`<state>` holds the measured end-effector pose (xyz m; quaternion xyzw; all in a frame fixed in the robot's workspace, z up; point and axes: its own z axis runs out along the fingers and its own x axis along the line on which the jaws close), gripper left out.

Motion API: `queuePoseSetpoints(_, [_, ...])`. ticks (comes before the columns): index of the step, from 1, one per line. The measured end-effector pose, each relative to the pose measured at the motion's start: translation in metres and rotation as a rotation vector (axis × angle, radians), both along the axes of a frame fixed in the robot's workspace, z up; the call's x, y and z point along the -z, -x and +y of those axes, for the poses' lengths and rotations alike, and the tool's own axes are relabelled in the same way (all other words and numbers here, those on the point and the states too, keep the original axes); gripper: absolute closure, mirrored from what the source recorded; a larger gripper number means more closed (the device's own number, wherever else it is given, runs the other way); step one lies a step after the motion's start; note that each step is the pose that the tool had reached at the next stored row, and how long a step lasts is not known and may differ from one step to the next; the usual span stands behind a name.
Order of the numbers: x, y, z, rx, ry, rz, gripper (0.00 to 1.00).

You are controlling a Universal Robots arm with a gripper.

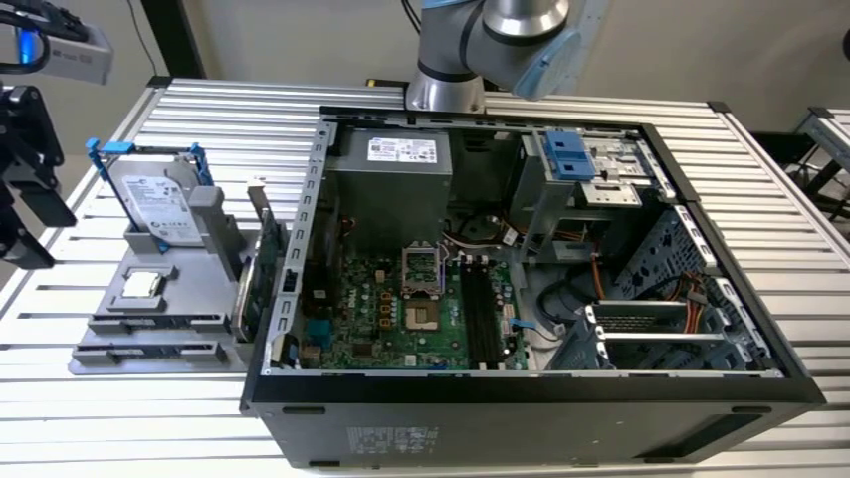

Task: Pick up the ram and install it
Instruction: 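Pick up the ram and move it above insertion slot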

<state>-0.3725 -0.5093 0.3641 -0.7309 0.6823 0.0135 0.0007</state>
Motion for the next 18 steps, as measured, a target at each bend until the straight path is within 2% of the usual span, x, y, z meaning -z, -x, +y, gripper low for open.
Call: queuePoseSetpoints(18, [0.0106,0.0000,0.0000,0.000,0.0001,-0.0023,0.00])
